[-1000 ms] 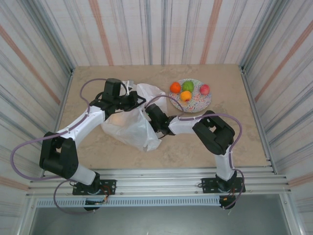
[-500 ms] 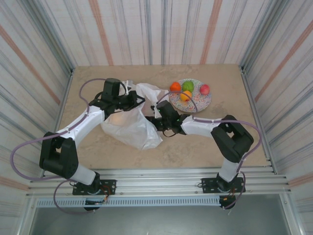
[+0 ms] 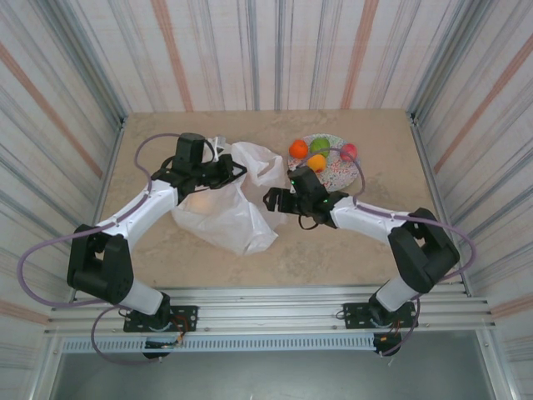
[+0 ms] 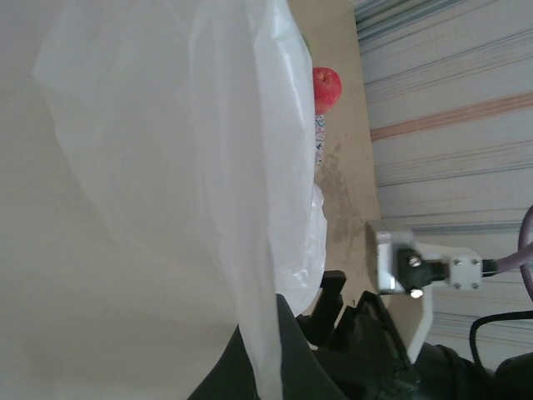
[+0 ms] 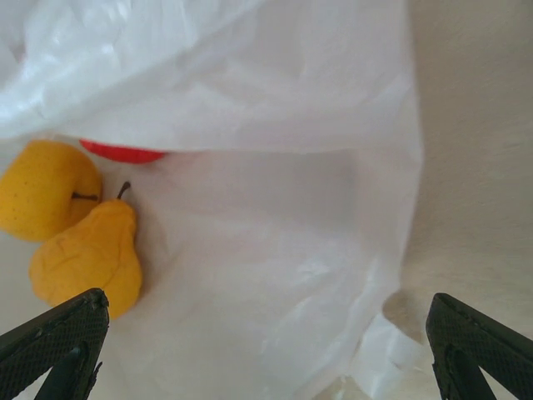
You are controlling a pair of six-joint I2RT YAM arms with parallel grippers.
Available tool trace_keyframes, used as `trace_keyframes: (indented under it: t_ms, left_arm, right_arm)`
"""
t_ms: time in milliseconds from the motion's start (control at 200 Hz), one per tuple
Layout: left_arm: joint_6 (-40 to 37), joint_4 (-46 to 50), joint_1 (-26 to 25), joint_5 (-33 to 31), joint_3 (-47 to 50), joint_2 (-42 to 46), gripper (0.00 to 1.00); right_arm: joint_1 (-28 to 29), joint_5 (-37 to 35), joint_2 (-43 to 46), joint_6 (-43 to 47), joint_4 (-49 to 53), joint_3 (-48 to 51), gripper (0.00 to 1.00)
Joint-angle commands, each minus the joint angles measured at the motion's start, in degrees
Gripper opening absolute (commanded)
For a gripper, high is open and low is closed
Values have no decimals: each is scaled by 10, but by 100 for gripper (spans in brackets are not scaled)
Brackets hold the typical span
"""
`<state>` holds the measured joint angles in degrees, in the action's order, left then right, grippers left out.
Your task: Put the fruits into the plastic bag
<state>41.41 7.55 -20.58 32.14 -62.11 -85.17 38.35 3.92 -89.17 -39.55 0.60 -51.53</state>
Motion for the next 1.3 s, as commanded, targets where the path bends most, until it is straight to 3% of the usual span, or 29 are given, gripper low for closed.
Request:
trace_keyframes:
  t_ms: [0,506,1047,1293]
  left_arm:
    - [-7,-2,5,15,8,11,0]
    - [-9,1,5,15,5,8,0]
    - [-11,2,5,13,2,7,0]
    - [-10,3,5,13,1,7,0]
  right_arm:
    - [-19,-27,46,29,10,13,100]
    - [-94,-46,164,138,65,-1,100]
    - [-306,-22,173,200,138,-18,99]
    - [-372,-1,144,205,145,-26,99]
